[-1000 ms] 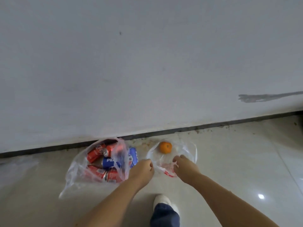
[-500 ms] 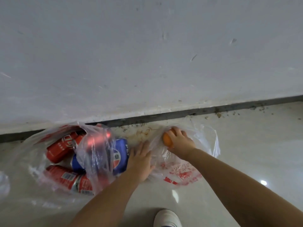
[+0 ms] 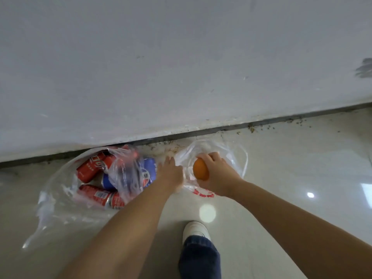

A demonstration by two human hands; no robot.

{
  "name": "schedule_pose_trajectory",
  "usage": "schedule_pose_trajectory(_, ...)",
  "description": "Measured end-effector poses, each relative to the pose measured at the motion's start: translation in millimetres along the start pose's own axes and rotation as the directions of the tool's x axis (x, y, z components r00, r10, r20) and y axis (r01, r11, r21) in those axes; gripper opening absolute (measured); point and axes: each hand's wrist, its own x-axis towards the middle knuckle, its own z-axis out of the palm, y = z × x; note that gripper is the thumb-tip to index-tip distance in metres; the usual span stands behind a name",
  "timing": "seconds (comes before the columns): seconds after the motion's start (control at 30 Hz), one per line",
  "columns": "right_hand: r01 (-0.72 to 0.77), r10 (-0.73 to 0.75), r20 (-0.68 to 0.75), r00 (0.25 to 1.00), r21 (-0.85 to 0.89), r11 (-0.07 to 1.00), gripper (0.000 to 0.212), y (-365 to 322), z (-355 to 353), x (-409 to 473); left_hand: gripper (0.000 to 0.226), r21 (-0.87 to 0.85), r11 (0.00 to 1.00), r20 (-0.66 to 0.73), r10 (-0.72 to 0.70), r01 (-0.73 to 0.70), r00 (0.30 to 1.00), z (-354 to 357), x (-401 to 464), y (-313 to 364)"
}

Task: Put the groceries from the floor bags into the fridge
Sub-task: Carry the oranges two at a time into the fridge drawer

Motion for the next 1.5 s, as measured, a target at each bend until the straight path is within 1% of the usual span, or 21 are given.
schedule_pose_trajectory(0.1,-0.048,0.048,-0.035,0.998,0.019,0.999,0.075,-19.2,-36.1,-57.1,0.036,0.059,0.993,-0.136,0.105,-0.098,0.985,-42.7,-66.7,12.6)
schedule_pose_trajectory(0.2,-0.113,0.117,-0.086,0.989,0.051,0.992,0.074,-46.4,-83.4,-119.0,0.033,0.062,0.979,-0.198,0.204,-0.195,0.959,-93.5,-142.4,25.6)
schedule_pose_trajectory(0.3,-0.147,0.157,-0.149,0.976,0.077,0.986,0.073,-76.7,-131.2,-184.6,0.033,0.097,0.950,-0.265,0.311,-0.296,0.913,-151.1,-216.0,47.6)
schedule_pose_trajectory(0.43,-0.182,0.196,-0.218,0.956,0.081,0.980,0.073,-110.1,-175.8,-277.0,0.034,0.191,0.920,-0.330,0.388,-0.341,0.861,-201.9,-302.9,78.9)
schedule_pose_trajectory(0.53,-0.218,0.244,-0.300,0.922,0.115,0.969,0.071,-129.5,-201.4,-345.9,0.039,0.256,0.877,-0.365,0.477,-0.407,0.799,-235.5,-364.3,101.8)
schedule_pose_trajectory(0.6,-0.251,0.282,-0.352,0.893,0.132,0.959,0.070,-136.3,-214.8,-394.1,0.036,0.287,0.839,-0.388,0.543,-0.462,0.745,-251.5,-404.0,115.6)
schedule_pose_trajectory(0.67,-0.291,0.328,-0.372,0.869,0.155,0.944,0.070,-141.0,-223.8,-445.0,0.034,0.312,0.809,-0.400,0.588,-0.498,0.703,-264.6,-446.5,132.5)
schedule_pose_trajectory(0.73,-0.309,0.347,-0.415,0.841,0.158,0.938,0.070,-139.9,-233.2,-493.3,0.034,0.346,0.766,-0.410,0.643,-0.541,0.647,-274.4,-480.3,154.7)
schedule_pose_trajectory(0.8,-0.328,0.363,-0.470,0.804,0.157,0.931,0.071,-135.8,-244.2,-541.2,0.034,0.395,0.708,-0.402,0.706,-0.586,0.583,-282.8,-510.3,181.7)
schedule_pose_trajectory(0.87,-0.362,0.395,-0.535,0.747,0.171,0.916,0.071,-128.2,-250.1,-595.5,0.031,0.446,0.644,-0.383,0.765,-0.622,0.518,-282.5,-539.0,217.7)
schedule_pose_trajectory(0.9,-0.386,0.419,-0.559,0.716,0.182,0.904,0.071,-122.7,-249.5,-622.1,0.030,0.465,0.614,-0.375,0.789,-0.638,0.486,-278.1,-554.0,237.2)
schedule_pose_trajectory(0.97,-0.452,0.490,-0.607,0.626,0.230,0.862,0.072,-108.2,-239.3,-677.9,0.026,0.477,0.537,-0.343,0.843,-0.696,0.415,-258.8,-590.2,280.9)
schedule_pose_trajectory(1.0,-0.495,0.538,-0.627,0.563,0.265,0.827,0.072,-97.7,-228.1,-717.3,0.025,0.502,0.465,-0.310,0.884,-0.729,0.350,-242.3,-617.6,312.8)
schedule_pose_trajectory(1.03,-0.516,0.566,-0.636,0.525,0.292,0.805,0.073,-91.9,-220.2,-744.9,0.025,0.515,0.410,-0.287,0.910,-0.752,0.300,-230.1,-637.0,334.5)
schedule_pose_trajectory(1.07,-0.528,0.582,-0.635,0.508,0.305,0.793,0.073,-87.5,-213.9,-763.1,0.025,0.515,0.376,-0.275,0.924,-0.770,0.267,-221.3,-650.9,348.6)
schedule_pose_trajectory(1.17,-0.596,0.679,-0.620,0.394,0.390,0.702,0.073,-67.9,-169.4,-873.0,0.027,0.555,0.186,-0.176,0.979,-0.811,0.104,-162.7,-718.1,421.6)
schedule_pose_trajectory(1.23,-0.651,0.736,-0.603,0.307,0.432,0.625,0.073,-55.1,-126.2,-956.2,0.027,0.568,0.081,-0.095,0.995,-0.819,0.032,-112.0,-766.6,475.1)
schedule_pose_trajectory(1.3,-0.695,0.783,-0.582,0.218,0.471,0.543,0.074,-47.6,-71.2,-1042.3,0.027,0.584,-0.025,0.009,1.000,-0.811,-0.024,-52.6,-821.7,522.9)
schedule_pose_trajectory(1.4,-0.754,0.842,-0.533,0.086,0.517,0.404,0.073,-46.0,14.5,-1169.8,0.026,0.562,-0.219,0.132,0.976,-0.798,-0.175,43.7,-920.0,577.3)
schedule_pose_trajectory(1.47,-0.776,0.863,-0.505,-0.017,0.550,0.307,0.070,-48.5,61.4,-1245.8,0.028,0.534,-0.327,0.179,0.945,-0.780,-0.274,98.5,-990.5,605.1)
schedule_pose_trajectory(1.5,-0.780,0.869,-0.492,-0.060,0.566,0.267,0.069,-50.6,80.8,-1279.8,0.025,0.530,-0.380,0.201,0.925,-0.758,-0.323,122.2,-1025.0,617.2)
